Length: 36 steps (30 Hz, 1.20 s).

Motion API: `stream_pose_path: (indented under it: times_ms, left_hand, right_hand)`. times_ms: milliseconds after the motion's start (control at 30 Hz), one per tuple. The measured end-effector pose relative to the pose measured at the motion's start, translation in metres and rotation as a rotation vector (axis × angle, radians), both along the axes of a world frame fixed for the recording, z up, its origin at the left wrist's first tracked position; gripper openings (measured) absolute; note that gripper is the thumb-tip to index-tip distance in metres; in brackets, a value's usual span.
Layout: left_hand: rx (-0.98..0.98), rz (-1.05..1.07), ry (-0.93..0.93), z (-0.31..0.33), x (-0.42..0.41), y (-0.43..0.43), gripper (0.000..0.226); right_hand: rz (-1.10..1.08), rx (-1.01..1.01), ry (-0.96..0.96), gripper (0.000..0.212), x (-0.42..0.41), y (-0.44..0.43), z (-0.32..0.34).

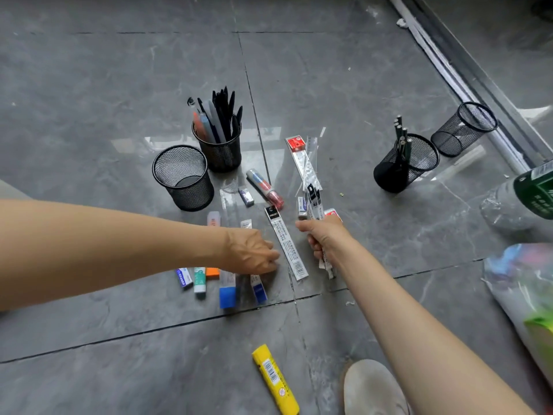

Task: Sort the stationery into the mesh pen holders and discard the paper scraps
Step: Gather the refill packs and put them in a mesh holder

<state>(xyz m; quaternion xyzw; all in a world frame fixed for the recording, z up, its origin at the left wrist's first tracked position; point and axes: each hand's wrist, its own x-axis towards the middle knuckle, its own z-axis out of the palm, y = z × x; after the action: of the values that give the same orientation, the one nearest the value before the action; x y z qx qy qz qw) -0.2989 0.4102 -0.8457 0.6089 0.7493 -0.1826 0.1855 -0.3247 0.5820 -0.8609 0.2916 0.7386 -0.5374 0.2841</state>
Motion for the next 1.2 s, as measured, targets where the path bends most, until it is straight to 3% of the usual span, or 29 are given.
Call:
stream_pose_path:
  times_ms: [67, 167, 300, 433, 567, 633, 733, 833, 933, 1033, 1200]
  left_hand:
    - [0.228, -0.022, 0.081, -0.001, -0.002, -0.007, 0.016]
    - [0.435, 0.073, 0.012, 0.005, -0.007, -0.013, 0.015]
    - [0.733, 0.633, -0.201, 0.018, 0.003, -0.008, 0.017]
    - [0.839, 1.287, -0.421, 0.022, 0.012, 0.004, 0.028]
    - [0.729, 1.421, -0.517, 0.015, 0.01, 0.003, 0.018]
    - [0.74, 1.518, -0.579, 0.01, 0.008, 0.002, 0.024]
    - [0.781, 1.708, -0.69, 0.008, 0.003, 0.002, 0.036]
    - [0.862, 1.873, -0.868, 0.01, -0.004, 0.002, 0.036]
    - [0.904, 1.875, -0.945, 0.014, -0.01, -0.001, 0.035]
    - [0.899, 1.873, -0.96, 0.018, -0.015, -0.003, 0.043]
    - [0.916, 1.886, -0.801, 0.038, -0.022, -0.012, 0.023]
  right_hand:
    - [0.041, 0.063, 0.008, 0.032, 0.001, -0.001, -0.003]
    - [0.042, 0.114, 0.036, 0.032, 0.002, -0.003, -0.008]
    - [0.087, 0.204, 0.103, 0.022, 0.006, -0.005, -0.015]
    - [0.359, 0.414, 0.186, 0.037, 0.016, -0.009, -0.011]
    - [0.472, 0.538, 0.244, 0.031, 0.021, -0.014, -0.004]
    - [0.485, 0.521, 0.218, 0.025, 0.018, -0.016, -0.002]
    - [0.405, 0.359, 0.174, 0.022, 0.012, -0.019, 0.0]
    - [0.23, -0.042, 0.086, 0.023, 0.012, -0.022, 0.009]
    - [0.226, -0.285, 0.042, 0.019, 0.009, -0.024, 0.019]
    - [0.295, -0.375, -0.022, 0.017, 0.005, -0.029, 0.029]
    - [0.156, -0.609, -0.128, 0.02, -0.002, -0.038, 0.034]
